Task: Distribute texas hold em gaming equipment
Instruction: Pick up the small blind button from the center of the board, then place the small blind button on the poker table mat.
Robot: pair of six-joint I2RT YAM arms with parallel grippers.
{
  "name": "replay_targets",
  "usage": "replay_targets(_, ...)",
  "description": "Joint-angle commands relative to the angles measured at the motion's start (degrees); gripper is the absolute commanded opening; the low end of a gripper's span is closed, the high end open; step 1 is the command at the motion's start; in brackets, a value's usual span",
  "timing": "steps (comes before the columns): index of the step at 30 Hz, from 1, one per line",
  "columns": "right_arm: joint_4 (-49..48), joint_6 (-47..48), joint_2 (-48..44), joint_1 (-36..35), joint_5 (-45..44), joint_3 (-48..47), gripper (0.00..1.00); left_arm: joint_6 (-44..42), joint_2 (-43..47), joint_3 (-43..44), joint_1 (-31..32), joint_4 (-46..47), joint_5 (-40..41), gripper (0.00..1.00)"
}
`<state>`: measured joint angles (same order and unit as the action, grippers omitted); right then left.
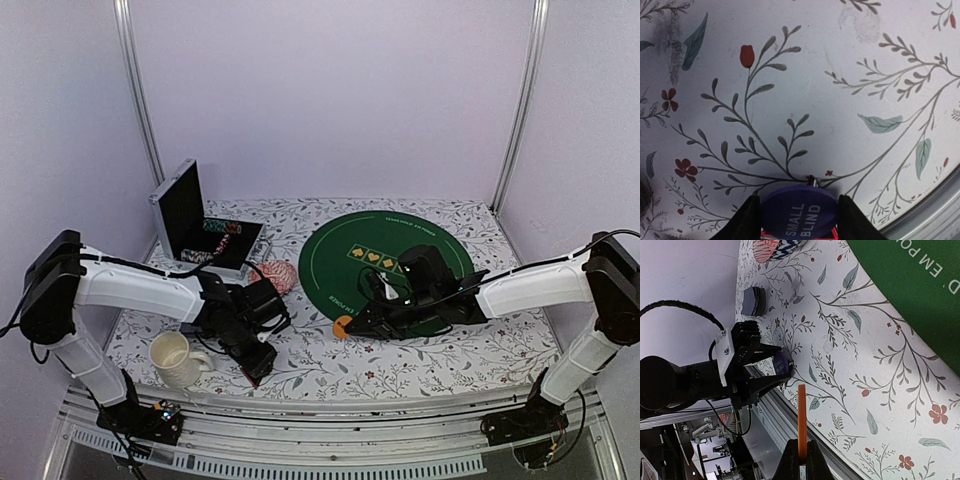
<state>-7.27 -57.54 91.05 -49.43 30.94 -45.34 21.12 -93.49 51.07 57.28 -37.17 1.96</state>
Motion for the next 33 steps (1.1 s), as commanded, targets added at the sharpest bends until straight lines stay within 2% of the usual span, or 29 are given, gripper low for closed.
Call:
replay_targets(1,-0.5,0.9,-0.5,0.3,-0.4,0.8,0.02,0.0,2.0,1.4,0.6,-0.4,1.0,0.44)
replay_targets(11,-0.2,1.6,-3.7,2.8,-0.2,1.5,0.02,-2.7,2.8,6.8,0.1,-2.2,2.4,0.44)
replay_targets(18,5.3,4.1,-11.0,9.0,-0.9,3.9,0.02,-7.3,-1.5,17.3,-2.0,-2.1,2.4,0.43)
replay_targets(26,11.6,8.2,-17.8,18.8,-0.3,3.6,0.02,-15.2,-15.6,39.7,-7.3,-2.9,0.2,0.43)
replay_targets(33,16.2,12.0,-18.1,23.8,0.4,1.1,0.02,-18.6,-32.6,62.4,-12.0,-5.8,0.5,0.42)
